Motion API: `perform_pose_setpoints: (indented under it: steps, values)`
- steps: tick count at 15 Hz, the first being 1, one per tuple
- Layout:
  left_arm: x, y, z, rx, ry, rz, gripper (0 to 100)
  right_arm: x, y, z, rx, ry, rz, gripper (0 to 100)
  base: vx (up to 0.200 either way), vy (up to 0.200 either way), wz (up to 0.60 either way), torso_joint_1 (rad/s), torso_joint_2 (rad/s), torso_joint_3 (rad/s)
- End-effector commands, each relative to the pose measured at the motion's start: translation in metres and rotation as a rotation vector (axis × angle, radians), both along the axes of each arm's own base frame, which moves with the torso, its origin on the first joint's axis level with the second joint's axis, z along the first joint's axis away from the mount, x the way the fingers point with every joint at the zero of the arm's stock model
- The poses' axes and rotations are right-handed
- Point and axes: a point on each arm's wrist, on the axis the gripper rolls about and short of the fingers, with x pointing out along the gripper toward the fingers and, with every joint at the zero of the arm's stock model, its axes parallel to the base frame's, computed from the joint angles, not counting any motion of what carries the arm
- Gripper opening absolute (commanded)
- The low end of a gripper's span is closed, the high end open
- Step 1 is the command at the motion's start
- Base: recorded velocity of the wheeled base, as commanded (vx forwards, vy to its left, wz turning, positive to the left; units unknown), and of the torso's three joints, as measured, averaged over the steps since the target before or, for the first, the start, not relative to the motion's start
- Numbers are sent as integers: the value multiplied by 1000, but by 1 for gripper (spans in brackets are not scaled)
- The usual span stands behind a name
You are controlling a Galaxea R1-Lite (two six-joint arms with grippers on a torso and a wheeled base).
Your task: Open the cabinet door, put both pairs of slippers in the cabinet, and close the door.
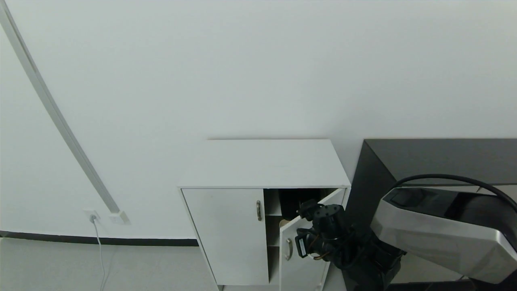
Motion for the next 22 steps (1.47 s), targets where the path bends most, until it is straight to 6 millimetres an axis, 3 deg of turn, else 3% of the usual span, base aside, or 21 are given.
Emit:
perform_pose_setpoints:
  steps: [1,8,22]
  values:
    - [0,0,0,0,2,0,0,16,1,-6,16,-19,-23,0,0,0,0,0,0,0]
    - [0,0,0,0,2,0,0,43,11,-11,57,-74,-42,0,0,0,0,0,0,0]
    - [0,0,0,0,2,0,0,80,25,2,97,-133,-66,0,0,0,0,0,0,0]
